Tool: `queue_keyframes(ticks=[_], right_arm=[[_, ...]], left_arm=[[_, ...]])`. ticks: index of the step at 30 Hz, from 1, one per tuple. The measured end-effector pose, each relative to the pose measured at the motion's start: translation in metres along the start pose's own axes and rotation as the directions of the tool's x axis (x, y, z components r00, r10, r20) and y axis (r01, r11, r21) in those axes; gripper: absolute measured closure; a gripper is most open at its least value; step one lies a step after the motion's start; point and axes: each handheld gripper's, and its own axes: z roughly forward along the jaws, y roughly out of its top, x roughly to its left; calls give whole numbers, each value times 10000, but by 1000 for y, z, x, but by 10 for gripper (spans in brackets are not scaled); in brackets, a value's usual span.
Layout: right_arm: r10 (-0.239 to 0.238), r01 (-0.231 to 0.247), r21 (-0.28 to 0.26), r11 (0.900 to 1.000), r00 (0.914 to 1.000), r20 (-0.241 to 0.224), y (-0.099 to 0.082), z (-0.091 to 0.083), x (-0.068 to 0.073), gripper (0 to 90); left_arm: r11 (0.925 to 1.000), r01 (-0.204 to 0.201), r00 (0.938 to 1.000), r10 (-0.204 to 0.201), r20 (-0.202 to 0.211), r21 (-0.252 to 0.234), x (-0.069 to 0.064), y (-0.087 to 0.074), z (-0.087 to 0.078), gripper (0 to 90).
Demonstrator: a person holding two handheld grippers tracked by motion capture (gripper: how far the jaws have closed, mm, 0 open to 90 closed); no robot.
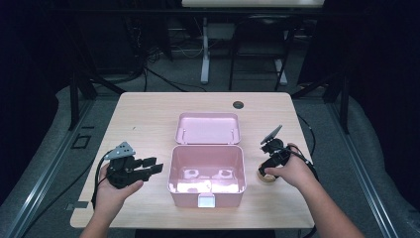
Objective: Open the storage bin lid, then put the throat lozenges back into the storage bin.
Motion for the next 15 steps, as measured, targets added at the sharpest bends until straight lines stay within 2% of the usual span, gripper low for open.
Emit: queue_keyframes(ticks=[15], right_arm=[[136, -132, 430, 9990, 9999, -84, 8, 17, -4, 126]], left_arm=[[10000, 10, 10000, -10, 18, -12, 0, 0, 1, 595]])
